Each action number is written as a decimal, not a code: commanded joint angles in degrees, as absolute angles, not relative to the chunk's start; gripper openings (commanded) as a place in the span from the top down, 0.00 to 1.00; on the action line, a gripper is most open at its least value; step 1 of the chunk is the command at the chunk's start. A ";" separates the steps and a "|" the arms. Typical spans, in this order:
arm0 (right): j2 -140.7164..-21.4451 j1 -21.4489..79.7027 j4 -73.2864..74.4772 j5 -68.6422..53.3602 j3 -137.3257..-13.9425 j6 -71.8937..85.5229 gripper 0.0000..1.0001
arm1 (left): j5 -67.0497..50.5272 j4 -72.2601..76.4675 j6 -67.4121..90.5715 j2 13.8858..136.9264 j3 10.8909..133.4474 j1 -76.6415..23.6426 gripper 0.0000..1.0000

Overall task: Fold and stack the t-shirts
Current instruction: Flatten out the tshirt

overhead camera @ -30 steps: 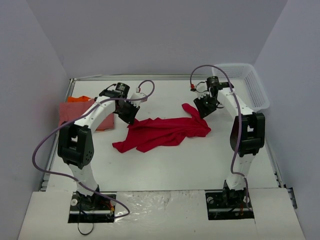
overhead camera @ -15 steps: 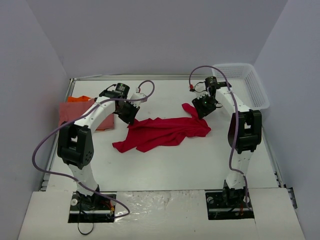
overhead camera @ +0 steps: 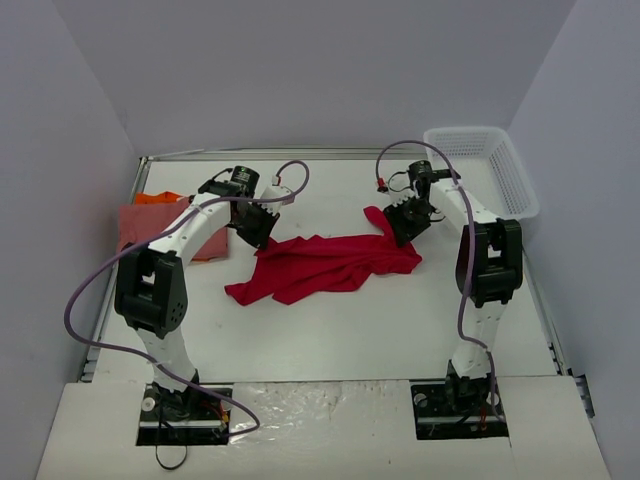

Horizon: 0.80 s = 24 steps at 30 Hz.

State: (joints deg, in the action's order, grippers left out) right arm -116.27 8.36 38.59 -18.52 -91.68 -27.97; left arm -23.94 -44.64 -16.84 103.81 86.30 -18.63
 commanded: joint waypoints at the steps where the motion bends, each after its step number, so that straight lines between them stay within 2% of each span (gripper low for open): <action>1: -113.20 9.05 40.78 -19.51 -90.53 -29.35 0.62 | -23.99 -44.74 -16.35 101.07 87.45 -18.46 0.98; 15: -114.61 11.51 40.69 -16.79 -91.76 -29.27 0.62 | -24.08 -44.56 -16.61 100.90 86.66 -18.37 0.98; 20: -116.28 11.25 40.08 -14.68 -92.37 -28.30 0.73 | -24.08 -44.38 -16.70 100.81 86.05 -18.28 0.98; 24: -115.93 11.07 39.90 -14.59 -93.69 -27.77 0.75 | -24.08 -44.03 -16.70 100.64 85.61 -18.28 0.98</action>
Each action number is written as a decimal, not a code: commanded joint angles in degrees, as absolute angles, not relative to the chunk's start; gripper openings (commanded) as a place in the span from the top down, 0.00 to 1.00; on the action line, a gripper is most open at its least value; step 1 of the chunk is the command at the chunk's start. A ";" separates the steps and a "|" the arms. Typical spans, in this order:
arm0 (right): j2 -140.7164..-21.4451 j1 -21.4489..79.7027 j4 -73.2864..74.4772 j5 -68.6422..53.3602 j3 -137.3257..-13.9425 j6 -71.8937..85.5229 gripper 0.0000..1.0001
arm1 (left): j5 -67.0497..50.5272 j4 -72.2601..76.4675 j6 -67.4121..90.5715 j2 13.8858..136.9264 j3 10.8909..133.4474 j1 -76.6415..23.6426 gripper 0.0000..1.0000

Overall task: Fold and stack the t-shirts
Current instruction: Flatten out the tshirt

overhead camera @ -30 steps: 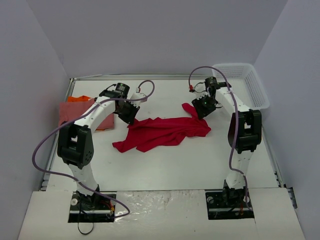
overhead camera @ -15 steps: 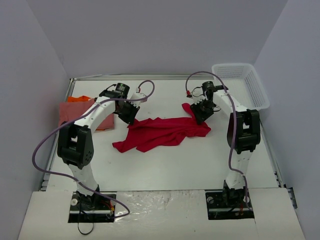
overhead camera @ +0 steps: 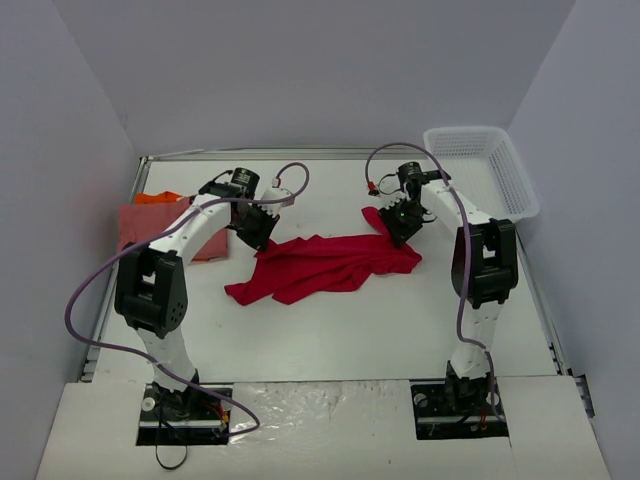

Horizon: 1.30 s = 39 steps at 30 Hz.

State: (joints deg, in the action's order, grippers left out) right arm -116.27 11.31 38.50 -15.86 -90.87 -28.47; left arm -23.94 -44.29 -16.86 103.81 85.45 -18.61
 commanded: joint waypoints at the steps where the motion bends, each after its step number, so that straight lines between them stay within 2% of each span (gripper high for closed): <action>1: -115.84 10.99 39.82 -14.50 -93.95 -27.69 0.75 | -24.00 -44.03 -16.70 100.63 85.61 -18.28 0.98; 3: -115.40 10.72 39.99 -14.15 -94.57 -27.60 0.78 | -23.91 -43.86 -16.70 100.46 85.61 -18.19 0.97; 4: -115.23 10.81 39.99 -13.98 -94.66 -27.60 0.82 | -23.91 -43.86 -16.61 100.46 85.69 -18.19 0.98; 6: -115.14 10.72 39.99 -13.62 -94.92 -27.60 0.96 | -23.99 -43.86 -16.52 100.37 85.69 -18.19 0.98; 8: -115.14 10.64 39.99 -13.36 -95.01 -27.60 1.00 | -24.08 -44.03 -16.52 100.37 85.78 -18.11 0.98; 16: -115.49 10.20 39.29 -10.91 -96.59 -26.37 1.00 | -22.86 -43.51 -16.17 99.49 85.69 -17.84 0.98; 20: -116.54 9.14 38.85 -8.53 -101.14 -25.40 1.00 | -22.06 -42.80 -14.50 98.88 87.27 -15.39 0.98; 29: -114.88 8.35 39.38 -5.89 -115.39 -23.56 1.00 | -24.78 -48.68 -13.18 98.62 101.76 -6.42 0.98; 34: -109.35 8.17 39.20 -5.80 -118.47 -22.59 1.00 | -27.24 -47.56 -11.61 90.12 103.18 -3.17 0.98; 39: -104.07 8.17 39.20 -6.50 -118.04 -21.71 1.00 | -24.87 -46.14 -10.37 84.82 100.73 -2.81 0.98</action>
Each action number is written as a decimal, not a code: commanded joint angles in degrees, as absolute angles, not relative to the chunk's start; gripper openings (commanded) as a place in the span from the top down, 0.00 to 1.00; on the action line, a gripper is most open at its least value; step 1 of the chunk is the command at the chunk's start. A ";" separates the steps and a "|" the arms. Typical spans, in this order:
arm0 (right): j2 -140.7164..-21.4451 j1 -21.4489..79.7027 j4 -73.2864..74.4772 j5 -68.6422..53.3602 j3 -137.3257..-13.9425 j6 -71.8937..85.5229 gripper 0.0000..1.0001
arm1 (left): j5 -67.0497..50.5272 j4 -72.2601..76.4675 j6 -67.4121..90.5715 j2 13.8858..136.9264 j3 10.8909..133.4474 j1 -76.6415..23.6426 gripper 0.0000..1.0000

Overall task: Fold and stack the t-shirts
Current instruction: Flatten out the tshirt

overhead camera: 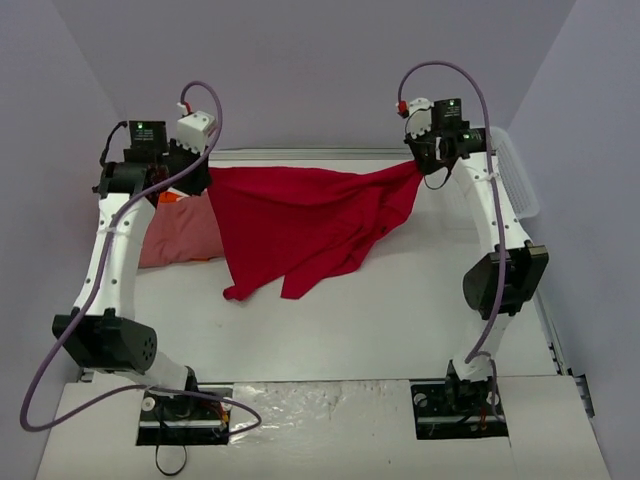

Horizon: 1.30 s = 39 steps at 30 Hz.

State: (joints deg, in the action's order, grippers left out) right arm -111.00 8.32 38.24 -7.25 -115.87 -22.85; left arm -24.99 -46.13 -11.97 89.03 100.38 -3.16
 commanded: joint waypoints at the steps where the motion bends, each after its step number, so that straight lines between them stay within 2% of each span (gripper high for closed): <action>1: -102.41 8.09 39.29 -6.68 -116.21 -21.62 1.00 | -24.79 -46.75 -10.28 84.12 100.55 -2.81 0.98; 6: -94.59 8.17 39.37 -8.88 -106.54 -22.41 1.00 | -25.49 -49.22 -10.54 78.94 96.43 -2.81 0.98; 11: -81.67 8.17 39.99 -11.42 -96.61 -23.56 1.00 | -23.64 -51.23 -12.13 71.73 92.90 -2.81 0.98; 16: -74.19 8.17 39.73 -9.94 -94.74 -23.12 1.00 | -22.07 -49.41 -11.25 66.55 92.29 -2.72 0.98; 20: -74.35 8.09 38.59 -7.31 -97.98 -21.10 1.00 | -21.10 -47.38 -8.97 65.13 92.98 -2.72 0.98; 26: -80.23 7.74 33.41 -2.99 -102.65 -18.55 1.00 | -18.28 -44.22 -6.42 68.63 95.62 -2.72 0.98; 30: -91.28 6.95 30.42 -2.02 -108.00 -16.79 1.00 | -15.74 -41.49 -5.19 75.21 98.08 -2.64 0.98; 39: -113.97 6.50 30.50 -1.50 -135.59 -16.26 1.00 | -9.85 -37.53 -3.61 93.05 109.67 -2.64 0.98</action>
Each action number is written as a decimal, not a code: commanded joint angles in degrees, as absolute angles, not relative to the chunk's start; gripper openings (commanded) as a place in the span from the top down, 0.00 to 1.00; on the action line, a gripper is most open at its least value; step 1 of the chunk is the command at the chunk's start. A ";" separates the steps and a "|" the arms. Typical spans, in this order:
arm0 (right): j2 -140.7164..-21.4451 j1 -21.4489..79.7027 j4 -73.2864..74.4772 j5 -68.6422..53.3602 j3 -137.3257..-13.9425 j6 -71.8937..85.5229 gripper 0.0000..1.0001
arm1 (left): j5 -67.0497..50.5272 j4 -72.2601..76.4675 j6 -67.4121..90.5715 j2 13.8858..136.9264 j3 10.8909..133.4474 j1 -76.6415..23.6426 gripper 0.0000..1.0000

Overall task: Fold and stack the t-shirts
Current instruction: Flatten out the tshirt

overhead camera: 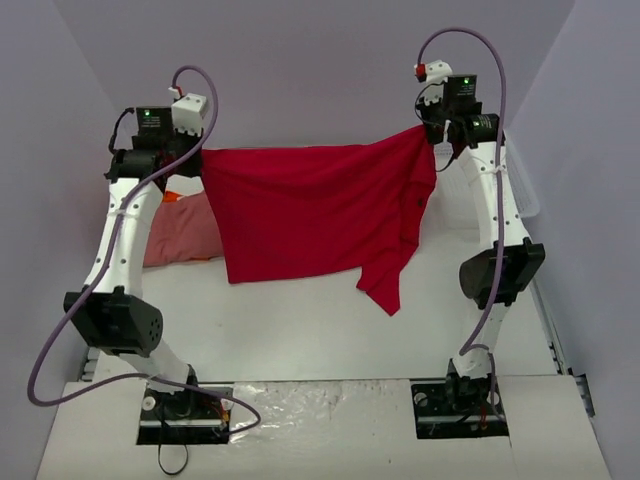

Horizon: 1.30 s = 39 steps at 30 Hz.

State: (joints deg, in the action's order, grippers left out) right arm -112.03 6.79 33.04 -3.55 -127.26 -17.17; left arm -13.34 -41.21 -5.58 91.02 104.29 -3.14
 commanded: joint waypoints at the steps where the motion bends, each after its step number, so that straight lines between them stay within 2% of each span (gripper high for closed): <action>1: -115.21 6.50 30.50 -1.15 -137.70 -16.26 1.00 | -8.97 -36.49 -2.73 94.21 112.21 -2.64 0.98; 5: -118.65 6.50 28.58 -0.62 -147.20 -16.61 1.00 | -7.74 -33.14 -1.06 97.55 118.63 -2.72 0.98; 8: -116.91 6.59 24.80 1.56 -147.74 -17.22 1.00 | -7.38 -36.46 -0.70 102.11 128.36 -2.72 0.98; 11: -114.01 6.59 24.17 1.58 -147.40 -17.05 1.00 | -8.08 -38.84 -0.88 101.26 130.96 -2.64 0.98; 14: -108.22 6.59 24.00 0.62 -139.95 -16.88 1.00 | -9.84 -37.97 -1.32 95.57 123.18 -2.90 0.98; 17: -100.85 6.50 23.82 -1.84 -126.34 -15.91 1.00 | -10.72 -38.32 -2.37 88.11 114.03 -3.08 0.98; 18: -98.90 6.50 23.64 -3.24 -118.12 -15.47 1.00 | -10.81 -38.41 -3.16 85.89 106.60 -3.08 0.98; 22: -85.39 6.68 23.64 -5.80 -100.08 -14.33 1.00 | -13.00 -40.07 -5.62 70.45 89.85 -2.90 0.98; 25: -75.46 6.77 24.43 -6.33 -94.93 -13.27 1.00 | -14.32 -44.02 -6.94 62.34 85.26 -2.90 0.98; 28: -70.67 6.68 28.90 -6.15 -100.77 -12.39 1.00 | -12.83 -49.98 -6.94 55.29 88.84 -2.90 0.98; 32: -69.87 6.59 33.04 -5.89 -109.15 -11.43 1.00 | -14.67 -54.84 -6.33 55.37 93.95 -2.81 0.98; 39: -76.09 6.42 32.09 -3.69 -111.45 -11.51 1.00 | -14.59 -52.30 -5.80 59.75 97.03 -2.90 0.98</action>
State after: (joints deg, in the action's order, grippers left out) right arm -68.88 6.81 32.38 -5.93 -112.84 -11.94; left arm -15.18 -51.83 -5.76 54.35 96.92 -3.14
